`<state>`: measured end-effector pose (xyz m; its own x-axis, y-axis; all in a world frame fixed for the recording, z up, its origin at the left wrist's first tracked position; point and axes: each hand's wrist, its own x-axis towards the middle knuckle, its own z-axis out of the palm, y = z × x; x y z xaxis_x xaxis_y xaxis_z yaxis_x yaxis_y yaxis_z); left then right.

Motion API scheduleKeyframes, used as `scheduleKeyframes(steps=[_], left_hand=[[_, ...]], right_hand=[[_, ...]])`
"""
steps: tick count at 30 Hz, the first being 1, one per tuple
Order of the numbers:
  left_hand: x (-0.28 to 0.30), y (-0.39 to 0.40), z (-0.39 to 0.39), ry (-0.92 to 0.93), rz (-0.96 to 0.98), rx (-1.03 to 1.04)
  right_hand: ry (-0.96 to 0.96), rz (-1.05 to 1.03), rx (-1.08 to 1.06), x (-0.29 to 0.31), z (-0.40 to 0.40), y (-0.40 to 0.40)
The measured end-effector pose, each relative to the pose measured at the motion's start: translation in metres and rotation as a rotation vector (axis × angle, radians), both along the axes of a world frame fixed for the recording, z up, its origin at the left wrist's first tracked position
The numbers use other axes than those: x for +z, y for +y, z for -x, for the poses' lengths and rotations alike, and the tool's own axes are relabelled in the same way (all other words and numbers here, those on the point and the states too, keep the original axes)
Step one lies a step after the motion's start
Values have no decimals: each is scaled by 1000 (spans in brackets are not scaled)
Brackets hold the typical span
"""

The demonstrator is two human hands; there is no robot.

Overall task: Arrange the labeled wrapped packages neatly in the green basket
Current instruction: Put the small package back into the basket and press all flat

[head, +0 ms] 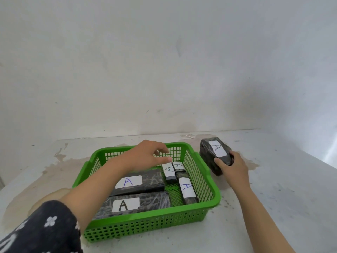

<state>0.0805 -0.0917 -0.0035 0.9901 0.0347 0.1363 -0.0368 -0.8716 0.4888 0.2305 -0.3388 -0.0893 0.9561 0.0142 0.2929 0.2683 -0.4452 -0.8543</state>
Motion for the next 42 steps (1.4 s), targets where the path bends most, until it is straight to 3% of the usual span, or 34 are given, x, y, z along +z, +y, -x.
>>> scheduleKeyframes(steps=[3,6,10,13,20,22,24,25,27,29,32,42], left_hand=[[7,-11,-4,-196,3,-3],[18,-22,0,-408,-78,-147],[30,-23,1,-445,-267,-266],[35,-12,3,-347,-374,-267],[34,22,16,-11,-430,-132],[30,35,21,-57,-519,-90],[25,51,26,-194,-620,-46],[22,60,29,-237,-611,-14],[19,80,34,-251,-417,48],[15,98,36,-231,-197,64],[7,112,32,-193,-63,68],[-29,112,11,5,-54,39]], right_hand=[[-126,-215,68,23,18,1],[-133,-289,268,45,43,11],[-141,-306,638,59,62,26],[-189,-230,724,65,66,35],[-163,18,840,73,70,68],[-134,140,865,73,70,82],[-48,412,890,70,67,95],[14,560,893,65,66,100],[56,795,908,53,67,106],[32,937,988,37,71,111],[20,1088,1049,24,74,115],[-24,1036,1038,24,75,119]])
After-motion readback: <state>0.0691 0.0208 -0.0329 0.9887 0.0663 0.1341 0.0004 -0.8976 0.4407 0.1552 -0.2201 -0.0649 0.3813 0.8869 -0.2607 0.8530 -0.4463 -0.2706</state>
